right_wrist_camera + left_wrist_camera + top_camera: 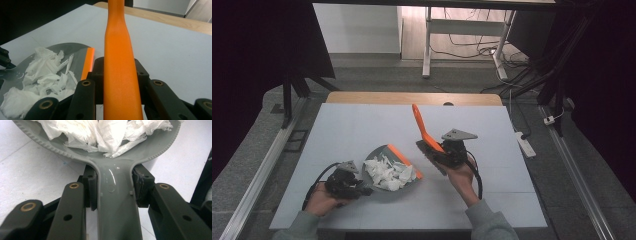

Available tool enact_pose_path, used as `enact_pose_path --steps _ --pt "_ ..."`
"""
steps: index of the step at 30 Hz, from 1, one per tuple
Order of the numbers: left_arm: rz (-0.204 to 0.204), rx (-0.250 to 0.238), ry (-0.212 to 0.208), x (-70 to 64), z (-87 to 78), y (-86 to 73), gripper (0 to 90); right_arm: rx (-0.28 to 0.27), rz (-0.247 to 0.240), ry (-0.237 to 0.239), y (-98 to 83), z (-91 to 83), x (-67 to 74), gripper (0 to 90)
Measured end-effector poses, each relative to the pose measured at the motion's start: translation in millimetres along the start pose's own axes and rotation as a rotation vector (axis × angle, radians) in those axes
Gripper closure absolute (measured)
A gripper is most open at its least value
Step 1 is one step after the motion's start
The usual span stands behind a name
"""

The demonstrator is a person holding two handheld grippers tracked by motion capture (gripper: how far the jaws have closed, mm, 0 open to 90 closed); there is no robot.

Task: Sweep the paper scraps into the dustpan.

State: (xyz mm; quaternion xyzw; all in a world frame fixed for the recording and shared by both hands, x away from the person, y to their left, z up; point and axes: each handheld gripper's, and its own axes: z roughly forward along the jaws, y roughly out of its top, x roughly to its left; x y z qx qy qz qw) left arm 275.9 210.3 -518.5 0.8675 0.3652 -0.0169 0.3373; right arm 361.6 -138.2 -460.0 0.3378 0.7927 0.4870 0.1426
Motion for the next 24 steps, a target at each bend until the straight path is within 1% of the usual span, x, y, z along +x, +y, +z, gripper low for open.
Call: enact_pose_path --steps 2,6,9,12,16,18,20,22,24 --pt "-0.005 -0.01 0.005 -1.5 -1.0 -0.1 61.1 -0.017 0.003 0.009 -1.8 -6.5 -1.9 70.4" --pt "-0.029 -0.034 0.007 -2.1 -3.0 -1.7 61.1 -0.039 -0.012 0.026 -4.5 -17.3 -5.2 70.4" --pt "-0.04 -0.047 0.026 -2.2 -5.8 -3.1 61.1 -0.051 -0.014 0.036 -5.9 -23.2 -7.0 70.4" --pt "-0.058 -0.07 0.028 -2.6 -7.4 -4.4 61.1 -0.064 -0.018 0.046 -8.2 -28.5 -8.4 70.4" --pt "-0.074 -0.087 0.039 -3.6 -9.1 -5.8 61.1 -0.074 -0.029 0.058 -12.5 -35.4 -9.1 70.4" --pt "-0.083 -0.095 0.035 -3.6 -10.4 -6.8 61.1 -0.076 -0.032 0.067 -14.2 -38.1 -10.2 70.4" --pt "-0.099 -0.116 0.042 -5.2 -11.0 -8.1 61.1 -0.073 -0.037 0.069 -15.1 -41.9 -11.6 70.4" --pt "-0.106 -0.125 0.048 -6.5 -11.6 -8.9 61.1 -0.08 -0.034 0.078 -17.6 -46.2 -12.9 70.4" --pt "-0.11 -0.133 0.051 -7.3 -12.7 -9.5 61.2 -0.076 -0.039 0.079 -20.3 -50.5 -13.8 70.4"
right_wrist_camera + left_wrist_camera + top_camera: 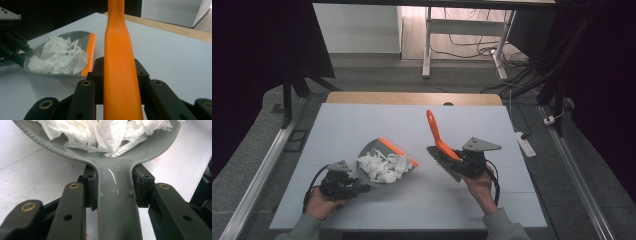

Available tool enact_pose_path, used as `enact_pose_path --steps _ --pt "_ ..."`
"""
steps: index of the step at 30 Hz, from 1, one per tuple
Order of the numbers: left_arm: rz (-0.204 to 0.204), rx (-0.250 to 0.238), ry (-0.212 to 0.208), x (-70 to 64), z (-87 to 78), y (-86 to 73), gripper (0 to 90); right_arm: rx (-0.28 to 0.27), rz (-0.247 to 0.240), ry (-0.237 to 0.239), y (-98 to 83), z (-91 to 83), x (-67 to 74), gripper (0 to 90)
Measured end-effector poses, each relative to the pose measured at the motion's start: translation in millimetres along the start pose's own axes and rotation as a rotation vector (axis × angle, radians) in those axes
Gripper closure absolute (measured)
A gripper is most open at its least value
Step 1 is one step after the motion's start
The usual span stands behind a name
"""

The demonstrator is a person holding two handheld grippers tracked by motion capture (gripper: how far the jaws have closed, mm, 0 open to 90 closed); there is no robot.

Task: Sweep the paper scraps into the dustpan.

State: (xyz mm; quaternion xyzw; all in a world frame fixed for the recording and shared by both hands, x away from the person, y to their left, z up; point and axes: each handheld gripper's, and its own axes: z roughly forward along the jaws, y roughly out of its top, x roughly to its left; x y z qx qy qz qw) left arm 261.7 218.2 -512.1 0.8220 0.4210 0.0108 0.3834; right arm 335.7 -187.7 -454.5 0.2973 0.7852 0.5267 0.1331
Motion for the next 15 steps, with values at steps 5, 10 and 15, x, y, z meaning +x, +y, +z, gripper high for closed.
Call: enact_pose_path --steps 5,10,15 --pt "-0.015 -0.017 0.019 -0.4 -2.4 -2.7 61.1 -0.001 0.006 0.009 -6.8 -11.4 -3.0 70.4" --pt "-0.043 -0.055 0.038 0.4 -7.5 -4.6 61.1 -0.005 0.004 0.018 -10.0 -22.4 -5.6 70.4" --pt "-0.058 -0.081 0.06 -0.5 -10.9 -5.9 61.1 -0.003 0.002 0.017 -13.5 -30.9 -8.1 70.4"
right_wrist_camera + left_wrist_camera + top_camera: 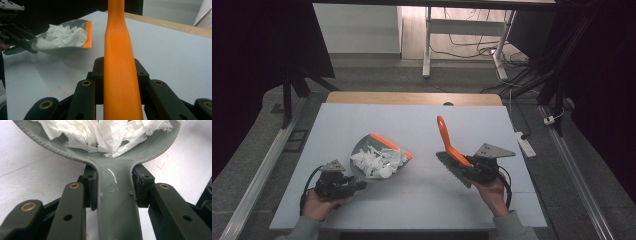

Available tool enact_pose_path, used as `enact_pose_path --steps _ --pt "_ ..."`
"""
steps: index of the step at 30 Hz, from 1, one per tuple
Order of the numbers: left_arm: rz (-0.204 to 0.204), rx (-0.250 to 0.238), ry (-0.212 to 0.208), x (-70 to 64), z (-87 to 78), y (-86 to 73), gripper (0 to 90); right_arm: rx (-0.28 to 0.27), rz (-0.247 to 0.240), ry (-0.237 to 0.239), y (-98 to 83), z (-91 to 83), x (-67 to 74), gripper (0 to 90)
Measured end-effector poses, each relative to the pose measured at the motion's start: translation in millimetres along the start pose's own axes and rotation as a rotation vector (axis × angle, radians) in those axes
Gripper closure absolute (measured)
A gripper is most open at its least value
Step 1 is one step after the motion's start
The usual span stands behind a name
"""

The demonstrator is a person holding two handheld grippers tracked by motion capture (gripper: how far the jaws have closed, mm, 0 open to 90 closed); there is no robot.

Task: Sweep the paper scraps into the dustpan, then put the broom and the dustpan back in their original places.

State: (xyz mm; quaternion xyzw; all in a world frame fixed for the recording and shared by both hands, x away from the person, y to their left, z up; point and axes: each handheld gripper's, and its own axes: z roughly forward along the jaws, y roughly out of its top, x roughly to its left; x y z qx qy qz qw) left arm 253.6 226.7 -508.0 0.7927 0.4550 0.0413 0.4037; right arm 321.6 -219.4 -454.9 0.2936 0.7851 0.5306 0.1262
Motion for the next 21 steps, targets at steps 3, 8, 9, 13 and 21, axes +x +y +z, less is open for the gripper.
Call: enact_pose_path --steps 3,8,9,13,21 --pt "-0.013 -0.017 0.016 -1.3 -1.7 -1.4 61.1 -0.006 0.018 0.011 -2.4 -3.3 -2.0 70.4" --pt "-0.025 -0.04 0.029 -1.4 -4.8 -1.9 61.1 -0.001 0.021 0.012 -5.7 -7.6 -2.4 70.4" --pt "-0.029 -0.045 0.034 -1.3 -5.5 -1.6 61.1 -0.002 0.022 0.017 -5.8 -8.4 -2.4 70.4" --pt "-0.047 -0.068 0.049 0.0 -8.3 -1.9 61.2 -0.008 0.04 0.03 -5.7 -10.7 -4.5 70.3" --pt "-0.072 -0.077 0.076 -2.1 -8.2 -4.3 61.1 0.019 0.065 0.024 -12.0 -7.6 -8.6 70.4"
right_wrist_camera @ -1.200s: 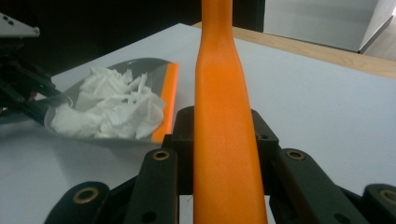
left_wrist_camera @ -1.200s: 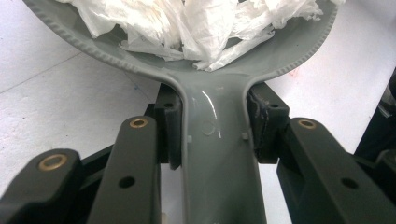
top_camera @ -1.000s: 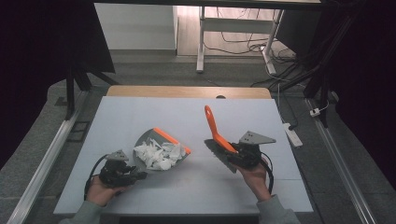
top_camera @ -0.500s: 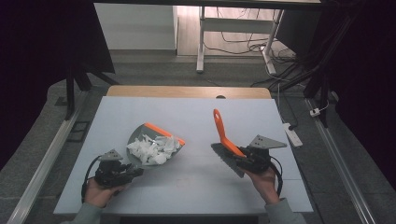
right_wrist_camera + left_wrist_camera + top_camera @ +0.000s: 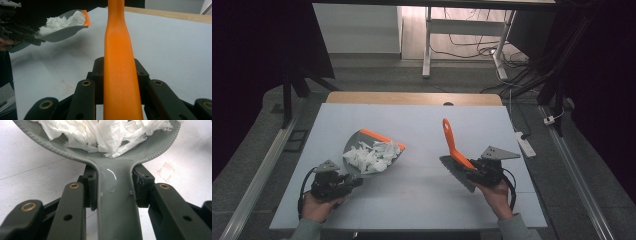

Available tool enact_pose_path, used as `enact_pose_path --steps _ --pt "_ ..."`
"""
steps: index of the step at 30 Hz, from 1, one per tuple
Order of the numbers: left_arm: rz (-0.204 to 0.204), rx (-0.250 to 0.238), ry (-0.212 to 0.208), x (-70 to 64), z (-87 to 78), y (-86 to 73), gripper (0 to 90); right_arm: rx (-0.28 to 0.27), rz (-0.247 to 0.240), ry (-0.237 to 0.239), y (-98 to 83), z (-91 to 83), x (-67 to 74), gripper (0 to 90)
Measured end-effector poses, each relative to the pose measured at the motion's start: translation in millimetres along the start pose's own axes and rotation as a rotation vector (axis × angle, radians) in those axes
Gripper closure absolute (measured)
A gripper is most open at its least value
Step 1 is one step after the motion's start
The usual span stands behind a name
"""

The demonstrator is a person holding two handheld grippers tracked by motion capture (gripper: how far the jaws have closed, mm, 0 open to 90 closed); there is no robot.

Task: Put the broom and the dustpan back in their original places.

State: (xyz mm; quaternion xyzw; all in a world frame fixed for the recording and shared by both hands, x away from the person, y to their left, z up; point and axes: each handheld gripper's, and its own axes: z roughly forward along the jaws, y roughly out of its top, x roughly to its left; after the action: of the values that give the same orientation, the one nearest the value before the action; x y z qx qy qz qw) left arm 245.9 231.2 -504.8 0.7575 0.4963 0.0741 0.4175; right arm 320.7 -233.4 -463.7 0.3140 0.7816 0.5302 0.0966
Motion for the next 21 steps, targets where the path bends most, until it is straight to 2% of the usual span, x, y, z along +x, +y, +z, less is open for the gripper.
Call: enact_pose_path --steps 5,13,19,21 --pt "-0.031 -0.023 0.014 3.3 -4.4 -3.2 61.1 0.009 0.014 0.0 -1.9 1.2 -0.8 70.3" --pt "-0.077 -0.033 0.04 6.6 -9.5 -10.2 61.1 0.018 0.018 -0.004 -3.9 -2.6 8.7 70.3" --pt "-0.098 -0.031 0.086 7.5 -8.7 -11.8 61.1 0.02 0.044 0.0 -8.9 -6.5 5.6 70.3" --pt "-0.115 -0.031 0.096 8.1 -8.7 -12.2 61.1 0.024 0.062 -0.012 -10.4 -7.7 3.9 70.4"
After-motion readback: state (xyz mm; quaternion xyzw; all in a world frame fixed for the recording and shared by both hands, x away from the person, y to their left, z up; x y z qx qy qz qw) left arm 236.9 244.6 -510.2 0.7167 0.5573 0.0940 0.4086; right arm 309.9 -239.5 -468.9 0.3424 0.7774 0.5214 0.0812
